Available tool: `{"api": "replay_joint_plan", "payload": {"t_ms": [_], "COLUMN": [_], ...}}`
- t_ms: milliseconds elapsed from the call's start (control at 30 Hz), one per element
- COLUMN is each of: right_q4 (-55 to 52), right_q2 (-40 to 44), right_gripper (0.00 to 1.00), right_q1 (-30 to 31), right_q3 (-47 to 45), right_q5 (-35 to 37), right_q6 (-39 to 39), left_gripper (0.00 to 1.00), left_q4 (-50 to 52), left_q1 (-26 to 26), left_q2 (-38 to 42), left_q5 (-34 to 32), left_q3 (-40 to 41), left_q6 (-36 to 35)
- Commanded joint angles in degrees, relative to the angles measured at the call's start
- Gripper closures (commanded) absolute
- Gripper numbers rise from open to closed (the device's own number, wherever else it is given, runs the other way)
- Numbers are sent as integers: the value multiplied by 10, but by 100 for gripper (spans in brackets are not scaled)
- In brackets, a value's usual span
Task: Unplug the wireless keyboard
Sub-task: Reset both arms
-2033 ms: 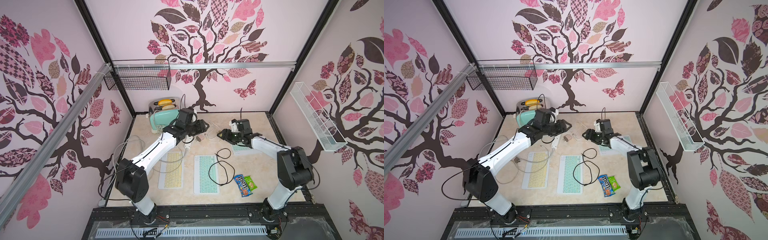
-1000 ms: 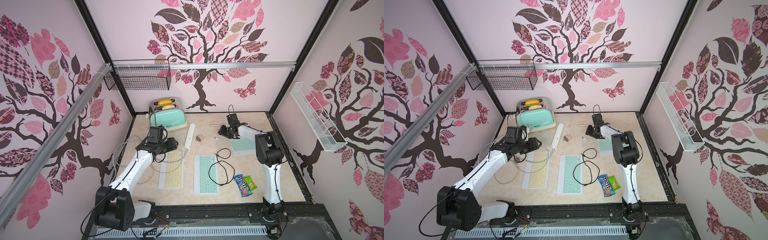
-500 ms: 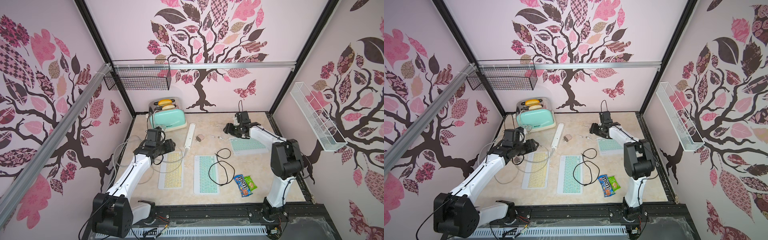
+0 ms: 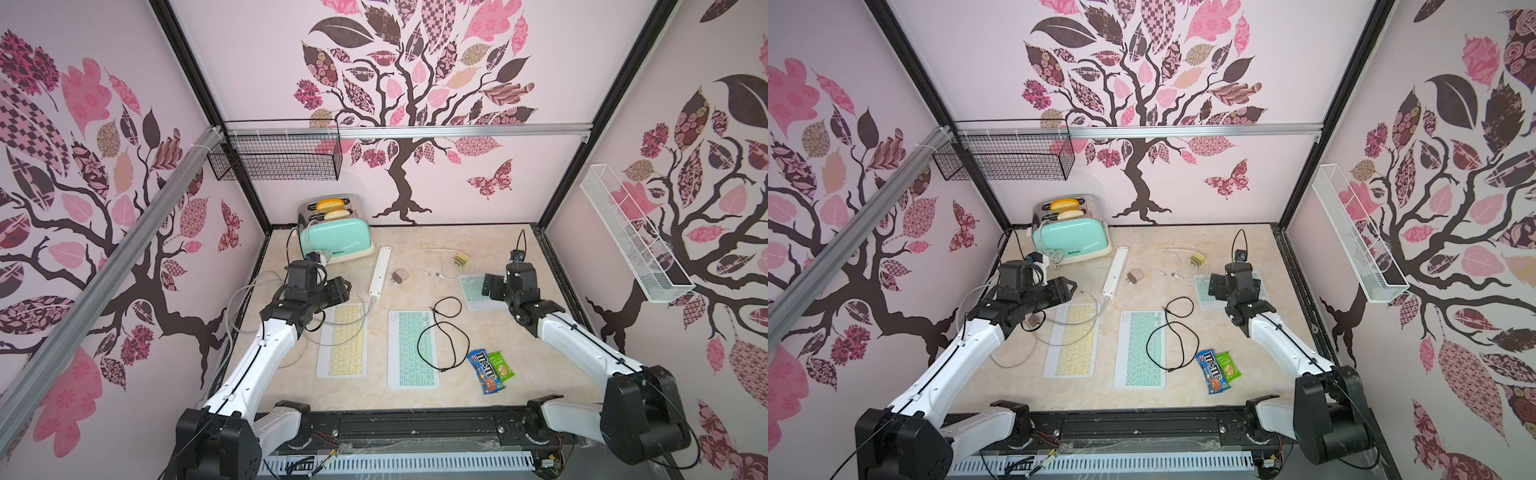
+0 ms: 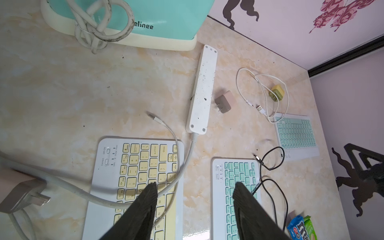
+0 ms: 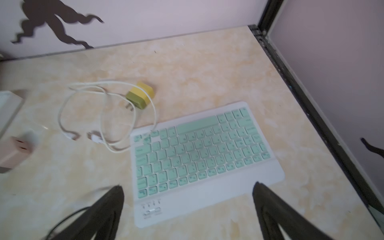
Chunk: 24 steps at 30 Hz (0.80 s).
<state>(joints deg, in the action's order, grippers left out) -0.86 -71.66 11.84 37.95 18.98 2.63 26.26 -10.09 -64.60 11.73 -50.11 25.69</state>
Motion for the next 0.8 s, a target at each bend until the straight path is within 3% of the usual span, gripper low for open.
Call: {"api": "replay_joint_plan", "payload": {"t_ms": [0,200,267,400,500,567,700,767], "right_q4": [186,355,414,557,491,505,501,494], "right_q2": [-31,-97,-115,-195,-172,-178,-176,-173], "right_gripper": [1,1,1,1,1,1,1,1], "right_q1": [-7,-36,-62,-75,-76,-79,-79,-79], "right_q3": [-58,-111,-128,-162,-145,-147,-147,-146], "right_q5": [73,5,-32,-23,-26,-28,-28,-30], "right_q6": [-75,-98,-63,-50,-41,-42,-42,-40], "left_gripper": [37,35,35,34,33,30,2,2], "left_q4": [-6,20,27,33,28,15,-56,-119], "left_q1": [4,7,11,27,32,32,33,33], "left_q2": [18,25,27,31,32,30,23,22], "left_q5": [-3,-19,-28,-29,-45,-74,-172,-225], "left_q3": [14,11,11,7,9,10,17,37], "left_q6": [-5,-24,-32,-43,-57,-66,-110,-138]}}
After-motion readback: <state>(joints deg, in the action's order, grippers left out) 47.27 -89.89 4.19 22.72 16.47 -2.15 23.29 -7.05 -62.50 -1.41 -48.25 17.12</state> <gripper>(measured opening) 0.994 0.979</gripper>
